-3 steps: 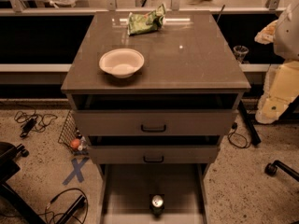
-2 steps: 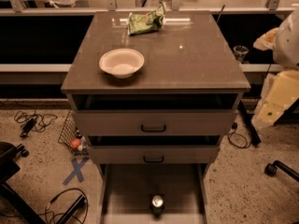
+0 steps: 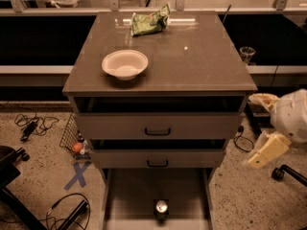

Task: Pick green can from bottom drawer and place on counter

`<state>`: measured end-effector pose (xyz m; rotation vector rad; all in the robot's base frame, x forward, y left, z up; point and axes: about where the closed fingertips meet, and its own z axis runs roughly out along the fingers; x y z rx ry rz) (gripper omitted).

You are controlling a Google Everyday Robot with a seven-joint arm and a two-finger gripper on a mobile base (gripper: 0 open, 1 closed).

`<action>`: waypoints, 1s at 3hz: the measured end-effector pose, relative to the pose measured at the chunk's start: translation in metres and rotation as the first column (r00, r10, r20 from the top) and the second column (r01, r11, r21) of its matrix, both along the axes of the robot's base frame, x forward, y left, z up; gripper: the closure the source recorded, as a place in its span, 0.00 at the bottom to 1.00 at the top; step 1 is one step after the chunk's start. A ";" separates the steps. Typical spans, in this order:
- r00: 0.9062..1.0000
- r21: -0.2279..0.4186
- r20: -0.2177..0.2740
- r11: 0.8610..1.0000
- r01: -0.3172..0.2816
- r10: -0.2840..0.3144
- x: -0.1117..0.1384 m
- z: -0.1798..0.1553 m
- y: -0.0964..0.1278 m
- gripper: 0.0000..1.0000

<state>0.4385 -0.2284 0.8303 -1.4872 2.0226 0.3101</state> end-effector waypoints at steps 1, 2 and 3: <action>0.990 0.255 0.123 0.966 0.042 -0.075 0.026 -0.036 -0.012 0.00; 0.969 0.397 0.222 0.918 0.009 -0.106 0.032 -0.061 -0.050 0.00; 0.967 0.418 0.246 0.907 -0.049 -0.061 0.032 -0.096 -0.053 0.00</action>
Offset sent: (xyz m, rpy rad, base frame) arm 0.0163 -0.1056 -0.1338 0.4938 -0.3973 0.1528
